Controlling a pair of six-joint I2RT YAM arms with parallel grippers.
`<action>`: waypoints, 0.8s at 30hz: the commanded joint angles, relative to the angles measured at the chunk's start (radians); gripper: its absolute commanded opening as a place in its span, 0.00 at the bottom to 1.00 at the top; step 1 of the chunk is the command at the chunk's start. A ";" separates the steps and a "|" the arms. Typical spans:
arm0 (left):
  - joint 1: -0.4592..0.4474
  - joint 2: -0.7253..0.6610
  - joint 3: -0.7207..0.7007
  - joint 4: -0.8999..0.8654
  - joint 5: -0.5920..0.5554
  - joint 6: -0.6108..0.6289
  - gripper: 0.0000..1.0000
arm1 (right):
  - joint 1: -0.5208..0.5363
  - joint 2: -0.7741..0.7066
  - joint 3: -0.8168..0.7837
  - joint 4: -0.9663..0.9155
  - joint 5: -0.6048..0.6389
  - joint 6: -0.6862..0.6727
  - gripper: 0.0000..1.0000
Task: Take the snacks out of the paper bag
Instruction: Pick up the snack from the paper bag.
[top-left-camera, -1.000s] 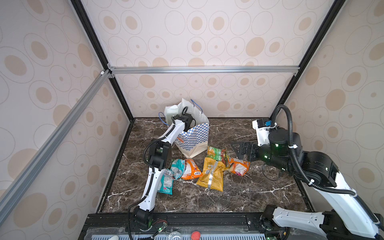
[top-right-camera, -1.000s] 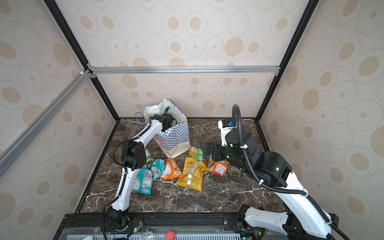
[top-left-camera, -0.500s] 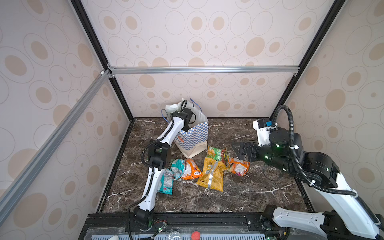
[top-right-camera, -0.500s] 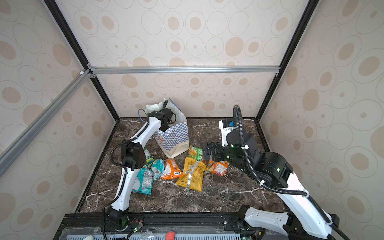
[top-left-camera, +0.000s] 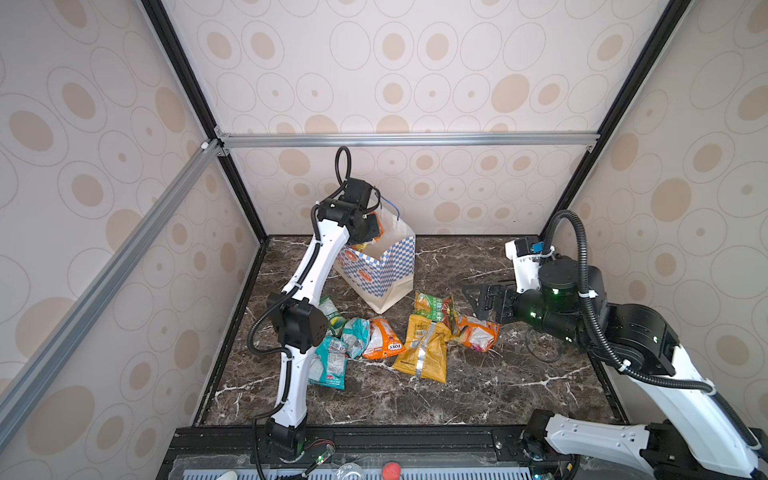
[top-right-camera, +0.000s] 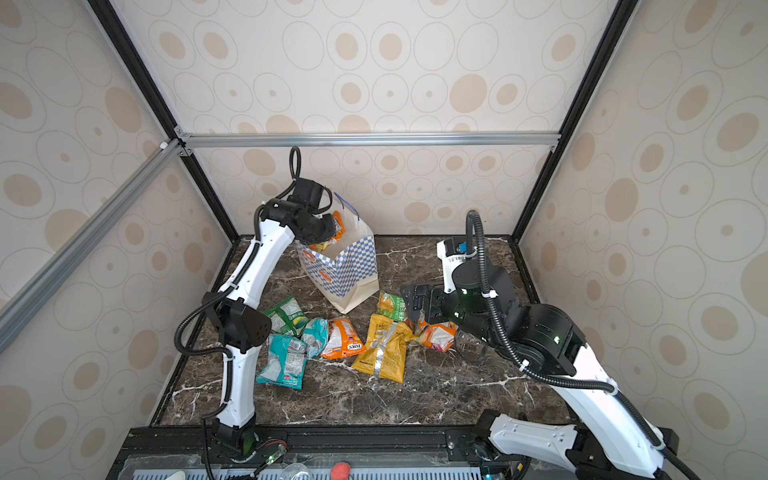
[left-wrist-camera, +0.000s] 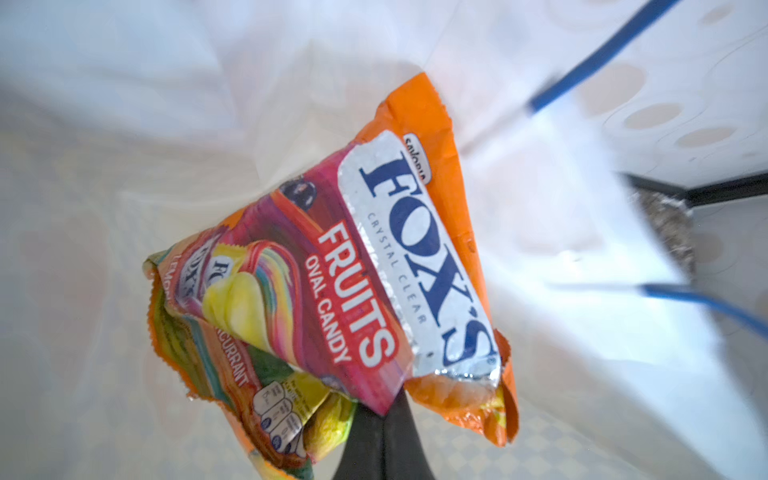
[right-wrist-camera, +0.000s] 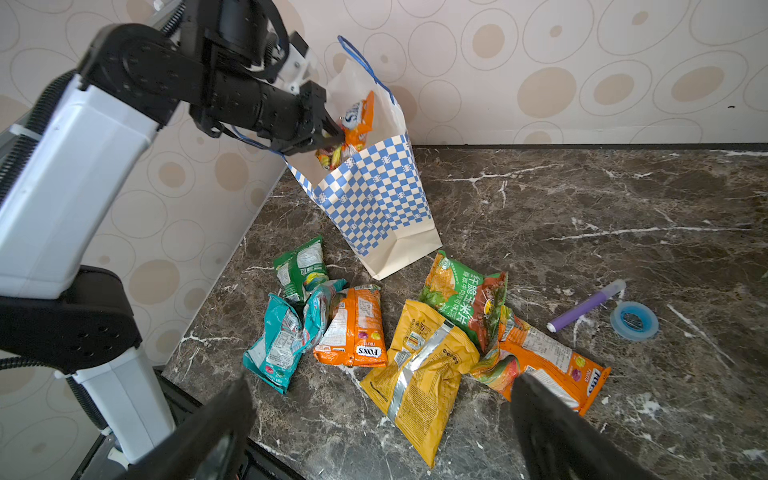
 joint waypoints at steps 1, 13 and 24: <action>0.007 -0.041 0.036 0.095 -0.008 -0.049 0.00 | 0.007 0.001 -0.010 0.009 -0.003 0.004 1.00; 0.009 -0.061 0.057 0.116 0.008 -0.049 0.00 | 0.007 0.007 -0.008 0.008 0.000 -0.006 1.00; 0.013 -0.217 0.066 0.208 -0.030 -0.055 0.00 | 0.007 0.029 0.013 0.037 -0.004 -0.029 1.00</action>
